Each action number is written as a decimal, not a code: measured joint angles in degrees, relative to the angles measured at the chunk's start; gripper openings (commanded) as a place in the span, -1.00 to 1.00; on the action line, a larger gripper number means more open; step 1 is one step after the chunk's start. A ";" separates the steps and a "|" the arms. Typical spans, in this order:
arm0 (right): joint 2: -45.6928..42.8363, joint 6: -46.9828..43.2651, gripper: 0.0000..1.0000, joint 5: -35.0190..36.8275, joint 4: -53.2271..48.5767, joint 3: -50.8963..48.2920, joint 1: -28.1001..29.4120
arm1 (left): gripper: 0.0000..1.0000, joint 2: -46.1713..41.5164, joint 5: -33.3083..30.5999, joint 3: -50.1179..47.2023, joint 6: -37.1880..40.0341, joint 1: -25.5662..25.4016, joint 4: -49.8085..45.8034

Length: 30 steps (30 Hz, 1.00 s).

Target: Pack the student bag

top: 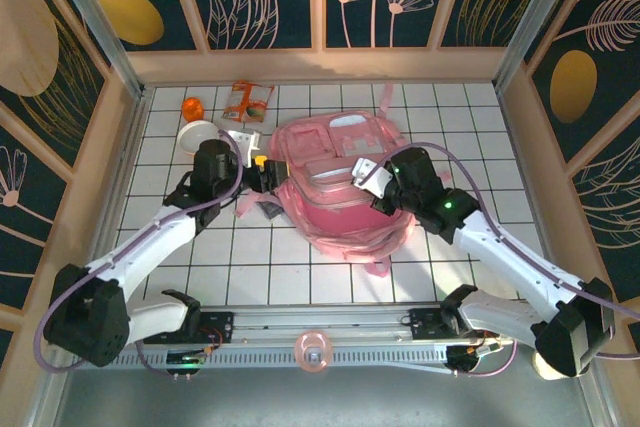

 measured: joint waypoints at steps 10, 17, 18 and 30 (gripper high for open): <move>2.54 -3.23 -1.00 -7.91 -2.54 3.80 -6.21 | 0.44 17.97 24.72 9.01 26.95 12.85 -7.87; 5.09 -3.43 -1.00 -10.19 -4.15 5.49 -7.17 | 0.50 31.36 34.97 18.36 28.87 13.53 -14.99; 5.31 -3.43 -1.00 -10.27 -4.24 5.55 -7.21 | 0.51 32.09 35.63 18.56 28.85 13.53 -15.52; 8.24 -3.13 -1.00 -11.30 -5.18 6.21 -7.28 | 0.36 38.82 39.43 19.19 28.46 13.53 -21.09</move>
